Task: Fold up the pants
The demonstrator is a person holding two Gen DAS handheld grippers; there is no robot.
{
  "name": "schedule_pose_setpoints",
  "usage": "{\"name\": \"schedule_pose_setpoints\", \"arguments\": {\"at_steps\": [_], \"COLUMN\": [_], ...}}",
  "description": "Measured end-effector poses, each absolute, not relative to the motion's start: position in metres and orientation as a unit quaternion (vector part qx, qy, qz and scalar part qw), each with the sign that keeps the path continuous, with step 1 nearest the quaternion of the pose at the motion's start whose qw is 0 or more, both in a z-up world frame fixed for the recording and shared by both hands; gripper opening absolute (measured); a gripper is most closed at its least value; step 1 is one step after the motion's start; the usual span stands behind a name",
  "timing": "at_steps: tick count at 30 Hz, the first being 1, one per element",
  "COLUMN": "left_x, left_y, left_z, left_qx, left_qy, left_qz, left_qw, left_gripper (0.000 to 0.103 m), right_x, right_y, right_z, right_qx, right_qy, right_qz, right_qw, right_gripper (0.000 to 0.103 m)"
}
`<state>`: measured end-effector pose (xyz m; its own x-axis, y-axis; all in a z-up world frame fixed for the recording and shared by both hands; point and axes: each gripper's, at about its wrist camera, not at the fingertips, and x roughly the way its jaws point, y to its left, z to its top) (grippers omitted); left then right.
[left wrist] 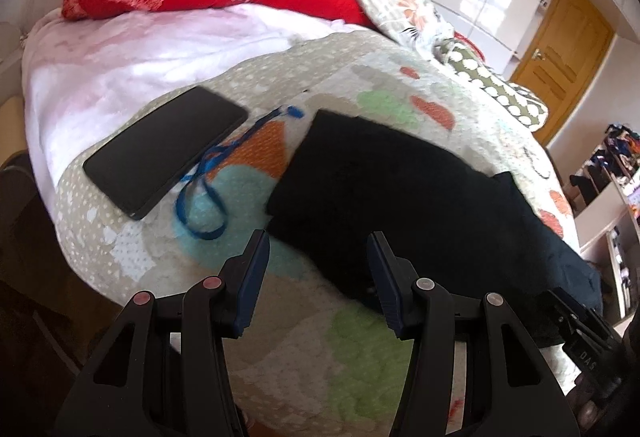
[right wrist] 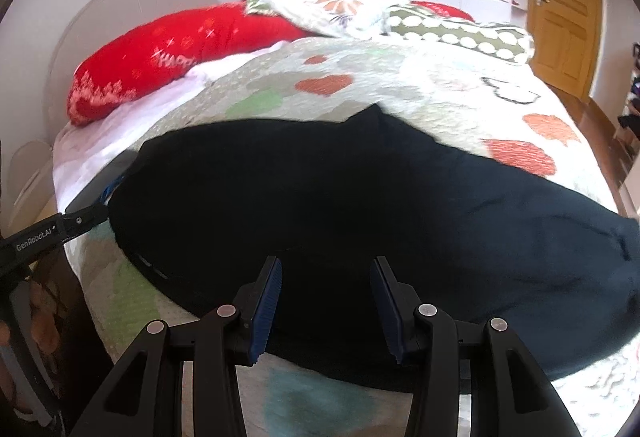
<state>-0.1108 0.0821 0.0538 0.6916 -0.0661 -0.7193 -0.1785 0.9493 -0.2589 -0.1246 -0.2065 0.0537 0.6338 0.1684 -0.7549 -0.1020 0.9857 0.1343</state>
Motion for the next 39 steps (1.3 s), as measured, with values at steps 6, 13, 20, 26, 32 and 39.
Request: {"name": "schedule_pose_setpoints", "arguments": {"at_steps": [6, 13, 20, 26, 32, 39], "left_x": [-0.103, -0.070, -0.037, -0.011, 0.002, 0.003], "left_y": [0.035, -0.067, -0.179, -0.247, -0.257, -0.168], "left_z": [0.071, 0.064, 0.063, 0.043, 0.031, 0.068], "left_qx": [-0.133, -0.068, 0.001, 0.054, 0.070, -0.016], "left_qy": [0.380, 0.419, 0.437, 0.458, 0.468, 0.441], "left_qz": [-0.053, -0.170, -0.271, -0.298, -0.274, -0.235], "left_qw": [0.914, 0.889, 0.858, 0.836, 0.837, 0.866], "left_gripper": [0.066, 0.066, 0.066, 0.066, 0.066, 0.066], "right_x": [-0.161, -0.205, -0.209, -0.190, -0.180, -0.161], "right_y": [-0.279, -0.376, -0.422, -0.428, -0.438, -0.393], "right_z": [0.060, 0.050, 0.038, 0.029, 0.030, 0.084], "right_qx": [0.067, 0.145, 0.246, 0.259, 0.297, 0.257], "right_qy": [0.417, 0.425, 0.410, 0.398, 0.353, 0.306], "right_qz": [-0.008, -0.102, -0.100, -0.103, -0.092, -0.022], "right_qw": [0.907, 0.888, 0.873, 0.874, 0.882, 0.916], "right_gripper": [0.044, 0.054, 0.060, 0.067, 0.025, 0.019]}}
